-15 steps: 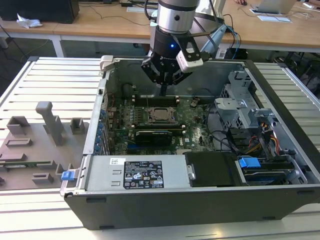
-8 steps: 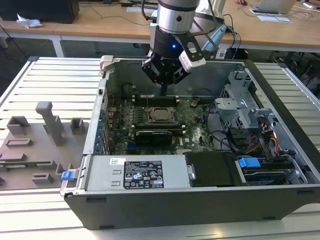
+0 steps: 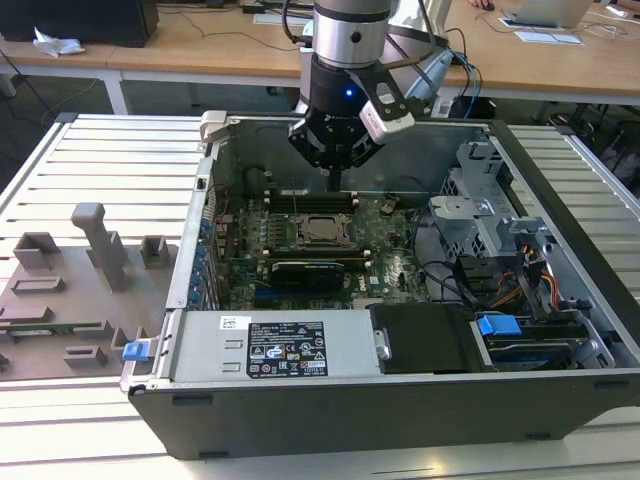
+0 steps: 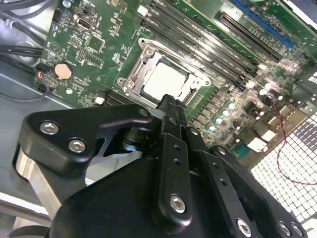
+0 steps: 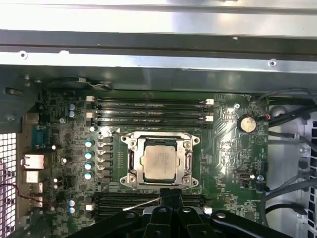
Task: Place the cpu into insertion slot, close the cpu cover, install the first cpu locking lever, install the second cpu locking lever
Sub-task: 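Install the first cpu locking lever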
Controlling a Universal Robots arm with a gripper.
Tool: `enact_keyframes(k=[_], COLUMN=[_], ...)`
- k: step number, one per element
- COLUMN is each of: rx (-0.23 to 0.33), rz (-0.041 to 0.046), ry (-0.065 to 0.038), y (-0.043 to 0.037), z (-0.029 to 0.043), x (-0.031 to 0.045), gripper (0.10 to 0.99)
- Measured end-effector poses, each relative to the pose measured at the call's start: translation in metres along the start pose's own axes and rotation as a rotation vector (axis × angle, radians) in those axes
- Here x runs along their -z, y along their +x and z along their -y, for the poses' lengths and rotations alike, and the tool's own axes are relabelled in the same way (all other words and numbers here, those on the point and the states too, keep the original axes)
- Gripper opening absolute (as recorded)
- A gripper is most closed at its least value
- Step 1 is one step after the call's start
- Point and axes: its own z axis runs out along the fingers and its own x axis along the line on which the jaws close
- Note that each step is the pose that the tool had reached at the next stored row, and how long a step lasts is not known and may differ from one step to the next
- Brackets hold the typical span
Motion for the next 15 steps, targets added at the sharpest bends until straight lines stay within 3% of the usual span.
enact_keyframes(k=[4,8,15], rx=[0.0,0.0,0.0], rz=[0.0011,0.0025,0.0038], ry=[0.0,0.003,0.003], y=[0.0118,0.0184,0.0446], z=[-0.0001,-0.0002,-0.0022], x=[0.0001,0.0002,-0.0007], gripper=[0.106,0.106,0.106])
